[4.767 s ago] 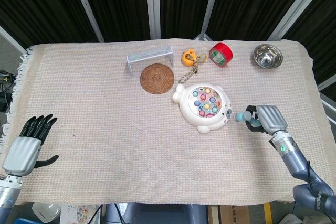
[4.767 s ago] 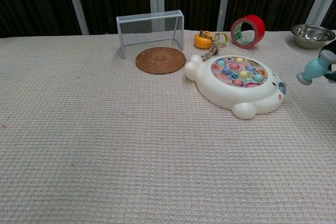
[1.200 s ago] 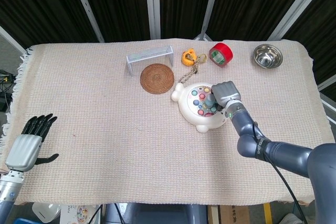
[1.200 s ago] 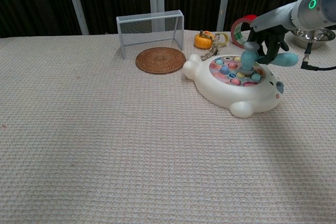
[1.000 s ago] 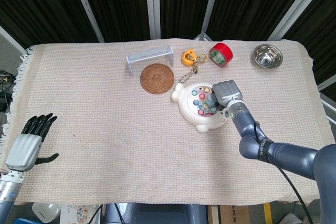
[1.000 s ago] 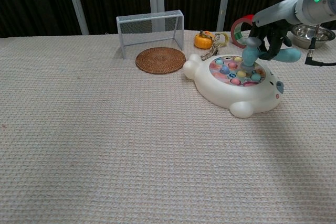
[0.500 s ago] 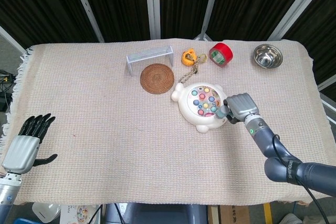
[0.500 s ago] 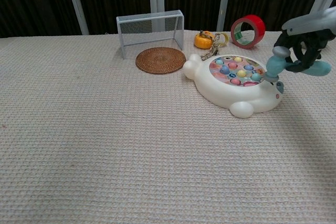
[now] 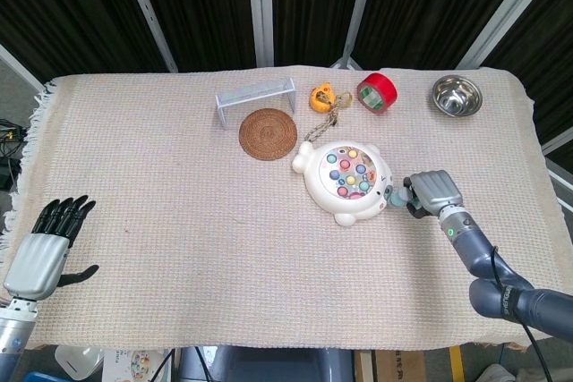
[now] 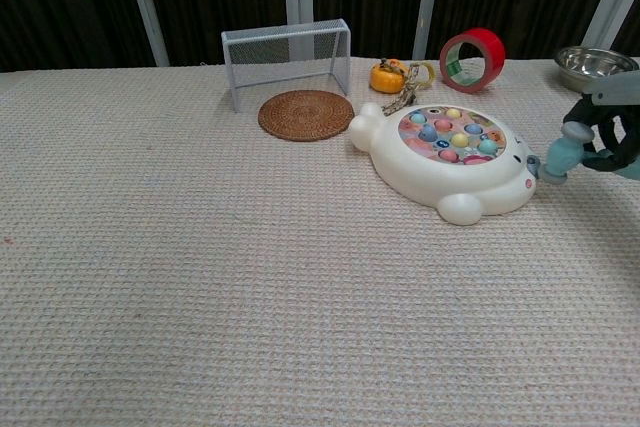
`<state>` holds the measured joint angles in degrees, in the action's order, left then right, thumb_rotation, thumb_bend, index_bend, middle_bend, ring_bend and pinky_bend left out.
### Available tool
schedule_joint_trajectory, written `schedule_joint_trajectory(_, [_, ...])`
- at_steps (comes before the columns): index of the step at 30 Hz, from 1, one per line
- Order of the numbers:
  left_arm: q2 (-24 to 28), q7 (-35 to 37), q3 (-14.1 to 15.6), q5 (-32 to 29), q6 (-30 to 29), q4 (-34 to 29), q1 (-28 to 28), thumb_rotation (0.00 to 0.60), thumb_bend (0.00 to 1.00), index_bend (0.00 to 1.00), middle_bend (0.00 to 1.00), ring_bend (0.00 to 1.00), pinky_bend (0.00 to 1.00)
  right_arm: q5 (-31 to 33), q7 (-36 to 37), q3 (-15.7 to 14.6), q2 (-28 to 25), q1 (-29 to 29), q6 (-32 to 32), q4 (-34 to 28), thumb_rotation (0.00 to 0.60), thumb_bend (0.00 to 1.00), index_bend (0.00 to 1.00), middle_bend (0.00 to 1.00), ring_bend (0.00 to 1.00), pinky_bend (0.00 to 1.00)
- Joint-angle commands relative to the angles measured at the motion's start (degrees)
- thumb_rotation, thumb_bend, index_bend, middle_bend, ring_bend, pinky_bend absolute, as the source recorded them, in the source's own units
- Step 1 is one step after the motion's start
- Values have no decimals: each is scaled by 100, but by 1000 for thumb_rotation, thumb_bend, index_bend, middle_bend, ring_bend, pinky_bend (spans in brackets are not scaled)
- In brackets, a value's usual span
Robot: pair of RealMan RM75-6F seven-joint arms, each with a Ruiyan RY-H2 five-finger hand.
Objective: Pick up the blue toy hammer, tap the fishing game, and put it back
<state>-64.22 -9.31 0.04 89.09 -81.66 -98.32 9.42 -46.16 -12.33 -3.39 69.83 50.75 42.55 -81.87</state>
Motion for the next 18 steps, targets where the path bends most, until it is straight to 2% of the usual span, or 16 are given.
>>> schedule_joint_trajectory(1, [8, -24, -3, -13, 5, -22, -3, 600, 35, 0, 0, 0, 0, -200, 195, 43, 108, -149, -92, 253, 600, 722, 936, 817, 652, 593])
schedule_joint_trajectory(12, [11, -102, -4, -18, 16, -91, -7, 600, 35, 0, 0, 0, 0, -595, 518, 133, 243, -439, -255, 716, 600, 722, 895, 780, 598, 552])
schedule_joint_trajectory(18, [10, -141, 1, -2, 10, -122, -14, 600, 35, 0, 0, 0, 0, -767, 611, 174, 325, -565, -335, 931, 600, 713, 829, 723, 543, 511])
